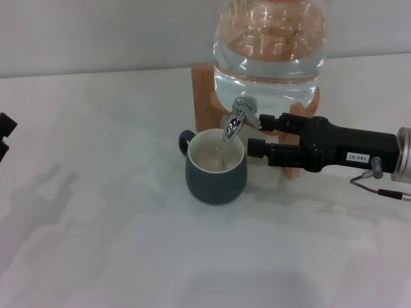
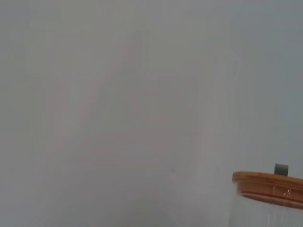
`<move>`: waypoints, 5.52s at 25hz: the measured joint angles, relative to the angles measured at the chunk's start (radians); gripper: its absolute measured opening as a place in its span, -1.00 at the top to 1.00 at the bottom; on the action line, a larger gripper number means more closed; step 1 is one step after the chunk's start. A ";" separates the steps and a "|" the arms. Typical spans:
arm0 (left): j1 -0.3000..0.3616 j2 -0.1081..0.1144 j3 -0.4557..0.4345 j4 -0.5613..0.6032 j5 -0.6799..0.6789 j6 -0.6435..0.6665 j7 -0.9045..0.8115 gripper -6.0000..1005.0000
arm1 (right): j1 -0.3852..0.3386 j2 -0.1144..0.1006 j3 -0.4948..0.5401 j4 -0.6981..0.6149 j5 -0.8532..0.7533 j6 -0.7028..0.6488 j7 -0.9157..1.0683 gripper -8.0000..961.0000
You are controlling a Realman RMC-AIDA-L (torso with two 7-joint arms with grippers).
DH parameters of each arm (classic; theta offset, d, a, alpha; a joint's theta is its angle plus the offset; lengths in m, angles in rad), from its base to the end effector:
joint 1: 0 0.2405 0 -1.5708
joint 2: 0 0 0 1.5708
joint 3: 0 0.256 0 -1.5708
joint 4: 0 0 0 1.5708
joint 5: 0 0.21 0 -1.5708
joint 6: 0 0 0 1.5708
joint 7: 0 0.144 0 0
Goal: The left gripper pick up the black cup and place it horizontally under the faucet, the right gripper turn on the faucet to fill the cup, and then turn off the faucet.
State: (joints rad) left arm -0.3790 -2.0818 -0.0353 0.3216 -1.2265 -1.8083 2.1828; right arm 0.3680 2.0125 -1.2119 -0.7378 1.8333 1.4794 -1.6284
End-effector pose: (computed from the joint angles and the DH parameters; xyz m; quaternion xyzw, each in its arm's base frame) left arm -0.3134 0.2661 0.0398 -0.7601 -0.2167 -0.4971 0.3579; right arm 0.2299 0.3190 0.0104 -0.8851 0.2465 0.3800 0.1068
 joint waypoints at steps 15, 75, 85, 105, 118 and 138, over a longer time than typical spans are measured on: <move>0.006 0.002 0.000 0.006 -0.001 0.001 0.000 0.22 | -0.044 -0.035 0.122 0.003 0.002 0.041 0.002 -0.75; -0.003 0.000 0.006 -0.016 -0.011 0.000 0.000 0.22 | -0.010 0.000 -0.104 0.012 0.081 0.009 -0.015 -0.75; -0.009 0.002 0.006 -0.015 -0.011 0.001 0.000 0.22 | -0.009 -0.002 -0.096 0.010 0.092 0.008 -0.014 -0.75; -0.009 0.003 0.003 -0.008 -0.011 0.000 -0.005 0.22 | -0.015 -0.006 -0.031 0.005 0.083 -0.019 -0.019 -0.75; -0.011 0.003 0.006 -0.007 -0.011 0.005 -0.006 0.22 | -0.030 -0.013 0.025 0.005 0.081 0.056 -0.017 -0.75; -0.013 0.009 0.008 0.000 -0.004 0.029 -0.031 0.21 | -0.134 -0.128 0.734 0.016 -0.255 -0.005 -0.011 -0.76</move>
State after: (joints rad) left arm -0.3917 -2.0726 -0.0273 0.3212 -1.2304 -1.7793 2.1522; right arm 0.2339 1.8848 -0.4779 -0.7222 1.5788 1.4748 -1.6393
